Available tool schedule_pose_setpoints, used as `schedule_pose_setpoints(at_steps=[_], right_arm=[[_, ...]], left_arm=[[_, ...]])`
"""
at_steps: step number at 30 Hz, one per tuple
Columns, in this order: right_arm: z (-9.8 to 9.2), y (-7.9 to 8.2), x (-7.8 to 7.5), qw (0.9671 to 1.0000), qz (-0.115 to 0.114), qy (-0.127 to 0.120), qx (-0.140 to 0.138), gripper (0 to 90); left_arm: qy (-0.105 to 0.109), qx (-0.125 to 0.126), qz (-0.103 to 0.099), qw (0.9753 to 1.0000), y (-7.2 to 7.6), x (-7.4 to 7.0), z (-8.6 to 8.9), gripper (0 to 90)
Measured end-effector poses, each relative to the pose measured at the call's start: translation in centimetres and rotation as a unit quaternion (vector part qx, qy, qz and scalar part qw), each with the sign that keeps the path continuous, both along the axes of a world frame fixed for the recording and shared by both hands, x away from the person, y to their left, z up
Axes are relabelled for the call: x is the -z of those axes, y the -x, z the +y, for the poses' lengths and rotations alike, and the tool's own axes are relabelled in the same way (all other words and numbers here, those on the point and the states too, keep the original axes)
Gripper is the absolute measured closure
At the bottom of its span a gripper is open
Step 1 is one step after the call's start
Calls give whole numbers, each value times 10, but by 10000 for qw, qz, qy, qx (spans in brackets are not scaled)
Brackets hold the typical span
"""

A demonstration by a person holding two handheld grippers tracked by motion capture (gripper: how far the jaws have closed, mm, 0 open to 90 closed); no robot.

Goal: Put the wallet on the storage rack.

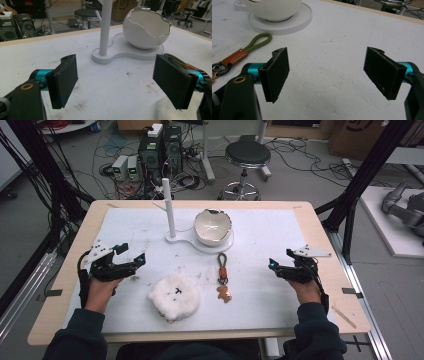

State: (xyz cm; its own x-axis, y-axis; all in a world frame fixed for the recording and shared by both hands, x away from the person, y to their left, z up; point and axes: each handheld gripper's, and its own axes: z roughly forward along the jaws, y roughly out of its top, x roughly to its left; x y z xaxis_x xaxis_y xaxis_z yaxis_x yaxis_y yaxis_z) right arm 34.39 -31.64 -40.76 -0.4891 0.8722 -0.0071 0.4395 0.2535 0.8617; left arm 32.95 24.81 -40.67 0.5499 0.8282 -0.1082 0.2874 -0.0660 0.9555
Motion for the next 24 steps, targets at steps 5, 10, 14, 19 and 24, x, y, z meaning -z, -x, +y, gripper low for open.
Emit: schedule_pose_setpoints(at_steps=[5,10,14,19,24], right_arm=[[0,-1,1,10000,28,-24,-26,209],[0,1,3,9999,80,-33,-53,209],[1,4,1,10000,16,-13,-72,209],[5,6,0,9999,29,-14,-120,209],[10,3,2,9998,106,18,-182,210]], left_arm=[[-30,153,174,9997,-4,4,-5,199],[-126,265,373,9989,-6,8,-11,199],[-83,523,599,9968,-5,11,-16,199],[-204,903,858,9920,-4,17,-24,204],[-718,1484,1382,9766,-5,29,-38,323]])
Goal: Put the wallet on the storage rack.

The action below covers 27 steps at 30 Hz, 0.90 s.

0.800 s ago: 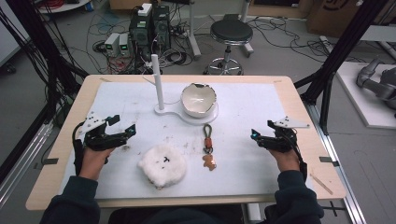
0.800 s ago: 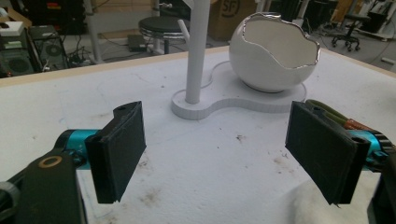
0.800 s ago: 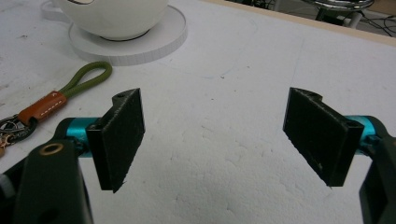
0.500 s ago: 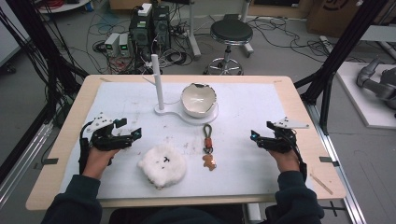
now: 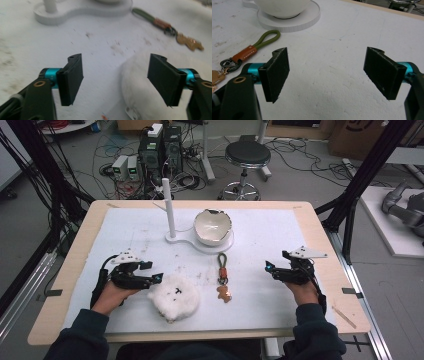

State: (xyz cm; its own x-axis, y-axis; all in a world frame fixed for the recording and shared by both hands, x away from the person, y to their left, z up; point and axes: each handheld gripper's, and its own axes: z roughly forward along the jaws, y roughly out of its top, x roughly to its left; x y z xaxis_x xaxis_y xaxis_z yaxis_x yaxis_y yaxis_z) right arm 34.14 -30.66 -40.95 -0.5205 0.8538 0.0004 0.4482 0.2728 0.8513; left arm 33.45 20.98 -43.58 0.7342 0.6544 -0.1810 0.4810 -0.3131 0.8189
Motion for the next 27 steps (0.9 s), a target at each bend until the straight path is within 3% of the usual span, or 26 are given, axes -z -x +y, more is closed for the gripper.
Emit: schedule_pose_setpoints(at_steps=[3,7,8,11,12,13,16,20,21,22,23,24,26,27], right_arm=[[1,-1,1,10000,23,5,-33,210],[1,-1,1,10000,25,10,-43,210],[1,-1,1,10000,25,4,-49,210],[2,-1,1,10000,23,31,-75,210],[2,-1,1,10000,23,31,-75,210],[3,0,1,9999,29,12,-97,210],[5,0,1,9999,18,-1,-155,210],[8,1,0,9997,23,-41,-229,213],[9,1,0,9996,55,-72,-263,214],[10,1,-1,9994,44,-121,-309,214],[10,1,-1,9994,44,-121,-309,214],[16,1,-3,9989,32,-246,-409,213],[23,2,-5,9980,70,-351,-524,213],[28,2,-5,9973,86,-394,-621,214]], left_arm=[[-170,274,264,9991,-1,6,-5,359],[-74,450,444,9980,-1,7,-7,412],[-63,613,568,9965,-1,8,-8,437],[-80,770,705,9945,0,10,-11,563],[-107,847,731,9937,0,10,-12,563],[-35,946,761,9926,0,10,-11,678],[1,978,721,9926,-1,8,-9,763],[302,720,314,9965,1,-4,-8,791],[302,720,314,9965,1,-4,-8,794],[580,536,45,9969,2,-13,-7,797],[580,536,45,9969,2,-13,-7,798],[750,410,-177,9962,4,-18,-7,799],[884,255,-486,9946,6,-24,-6,802],[993,134,-745,9922,8,-29,-7,802]])
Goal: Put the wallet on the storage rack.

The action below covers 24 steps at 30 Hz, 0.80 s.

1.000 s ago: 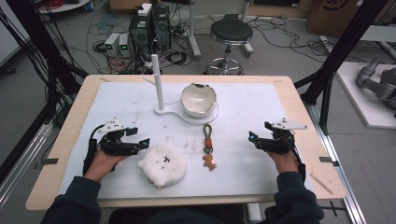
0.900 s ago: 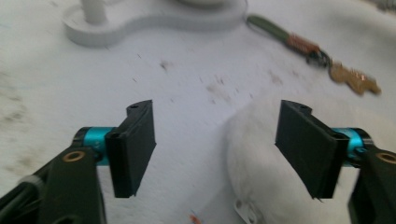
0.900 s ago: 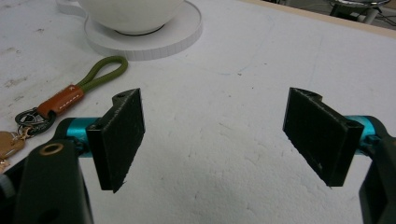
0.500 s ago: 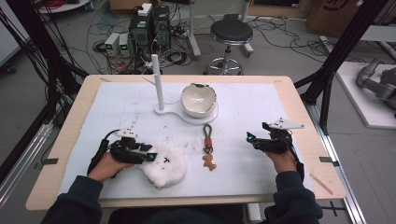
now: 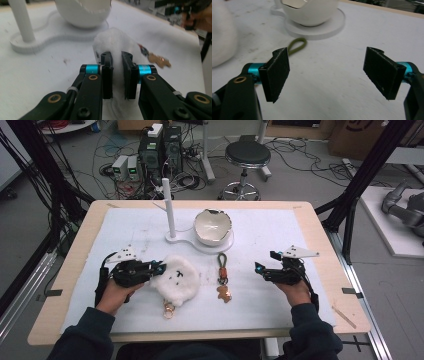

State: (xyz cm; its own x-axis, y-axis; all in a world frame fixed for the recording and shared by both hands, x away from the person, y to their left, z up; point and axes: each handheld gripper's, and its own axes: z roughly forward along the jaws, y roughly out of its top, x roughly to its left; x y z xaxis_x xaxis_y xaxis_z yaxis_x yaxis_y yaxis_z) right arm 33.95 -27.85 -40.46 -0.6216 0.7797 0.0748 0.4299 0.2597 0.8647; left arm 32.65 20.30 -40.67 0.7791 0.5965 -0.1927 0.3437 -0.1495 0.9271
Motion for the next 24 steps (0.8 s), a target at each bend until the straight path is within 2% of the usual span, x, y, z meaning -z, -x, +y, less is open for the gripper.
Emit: schedule_pose_setpoints(at_steps=[1,2,3,4,5,6,7,9,11,13,14,15,16,17,20,22,24], right_arm=[[6,0,0,9999,49,-57,-124,214],[12,1,0,9995,77,-113,-298,214],[12,1,0,9995,77,-113,-298,214],[29,1,-1,9972,162,-318,-653,214],[36,1,-1,9962,172,-361,-776,213],[45,2,0,9947,217,-423,-906,214],[55,1,1,9929,249,-447,-1070,214],[76,2,4,9888,366,-446,-1374,214],[91,3,6,9855,485,-439,-1565,220],[105,4,9,9794,577,-438,-1884,310],[112,4,11,9761,624,-426,-2039,317],[117,5,13,9742,707,-422,-2100,316],[117,5,13,9742,707,-422,-2100,316],[124,5,15,9708,771,-447,-2228,331],[128,3,18,9665,929,-679,-2294,364],[127,1,18,9620,1038,-878,-2366,417],[126,2,17,9593,1070,-935,-2439,542]], left_arm=[[0,0,0,10000,0,0,0,802],[131,-78,-198,9997,1,-3,-1,802],[131,-78,-198,9997,1,-3,-1,802],[287,-152,-383,9987,3,-6,-2,802],[287,-152,-383,9987,3,-6,-2,802],[408,-185,-571,9974,4,-9,-4,802],[408,-185,-571,9974,4,-9,-4,802],[547,-158,-783,9953,6,-14,-8,801],[563,-162,-848,9947,7,-14,-11,801],[622,-126,-898,9939,8,-15,-14,801],[682,-91,-927,9933,8,-16,-17,801],[682,-91,-927,9933,8,-16,-17,801],[735,-97,-940,9928,9,-16,-19,801],[882,-50,-961,9914,9,-17,-20,801],[979,31,-934,9908,10,-17,-24,800],[967,62,-931,9909,10,-16,-25,800],[868,155,-912,9919,11,-14,-30,799]])
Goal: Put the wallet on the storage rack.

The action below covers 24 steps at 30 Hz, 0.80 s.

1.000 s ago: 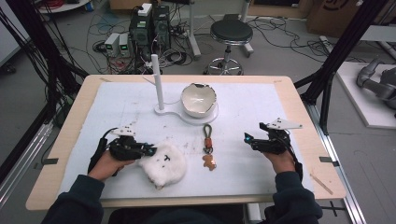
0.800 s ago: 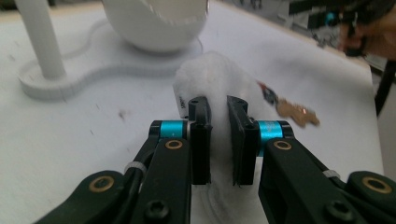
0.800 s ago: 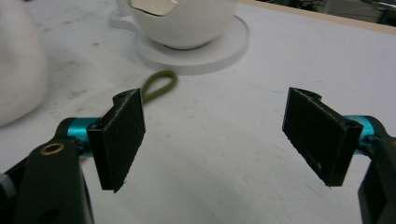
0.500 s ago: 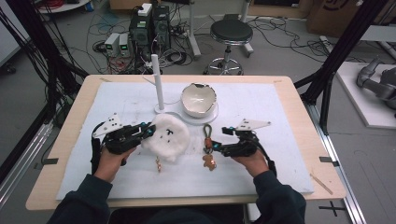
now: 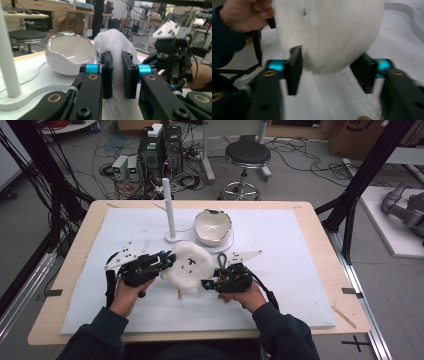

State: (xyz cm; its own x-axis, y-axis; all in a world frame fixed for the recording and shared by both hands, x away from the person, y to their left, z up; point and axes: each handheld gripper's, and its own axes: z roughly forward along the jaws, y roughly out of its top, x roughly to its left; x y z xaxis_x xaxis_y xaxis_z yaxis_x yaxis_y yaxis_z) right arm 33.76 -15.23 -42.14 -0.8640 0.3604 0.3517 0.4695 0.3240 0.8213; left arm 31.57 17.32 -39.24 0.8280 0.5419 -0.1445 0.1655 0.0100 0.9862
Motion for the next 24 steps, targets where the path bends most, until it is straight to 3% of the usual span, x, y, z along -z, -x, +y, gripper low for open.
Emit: schedule_pose_setpoints(at_steps=[1,3,4,5,7,8,9,11,12,13,14,15,17,20,21,23,24], right_arm=[[-1,-1,0,10000,17,26,-79,586],[-4,-1,-2,9998,-51,132,-115,697],[-5,0,-4,9997,-149,168,-112,738],[-7,1,-6,9993,-305,209,-90,759],[-9,1,-8,9989,-410,204,-24,769],[-11,1,-10,9985,-499,195,75,777],[-17,2,-16,9976,-654,170,173,782],[-22,1,-20,9968,-742,57,292,784],[-22,1,-20,9968,-742,57,292,784],[-25,1,-22,9958,-830,-7,386,785],[-28,1,-25,9949,-893,-78,466,788],[-32,1,-28,9943,-955,-88,460,791],[-33,1,-28,9941,-971,-109,462,791],[-32,1,-28,9951,-931,-87,310,792],[-32,1,-28,9951,-931,-87,310,792],[-28,1,-26,9960,-889,2,46,791],[-26,2,-26,9960,-894,16,-33,790]], left_arm=[[0,0,0,10000,0,0,0,797],[-405,-9,104,9991,-1,3,-3,792],[-405,-9,104,9991,-1,3,-3,790],[-587,27,320,9978,-3,8,-3,789],[-667,65,409,9969,-4,10,-3,789],[-773,151,544,9954,-5,12,-3,788],[-976,272,748,9920,-6,15,-5,775],[-1231,464,1014,9861,-7,20,-8,745],[-1231,464,1014,9861,-7,20,-8,722],[-1420,626,1129,9814,-7,23,-11,722],[-1555,691,1129,9789,-7,25,-14,688],[-1587,653,1130,9787,-7,25,-16,598],[-1394,335,1069,9839,-8,20,-14,532],[-1071,-61,724,9916,-8,12,-6,377],[-1071,-61,724,9916,-8,12,-6,376],[-763,-117,503,9957,-7,7,-1,376],[-592,57,440,9973,-7,4,-1,377]])
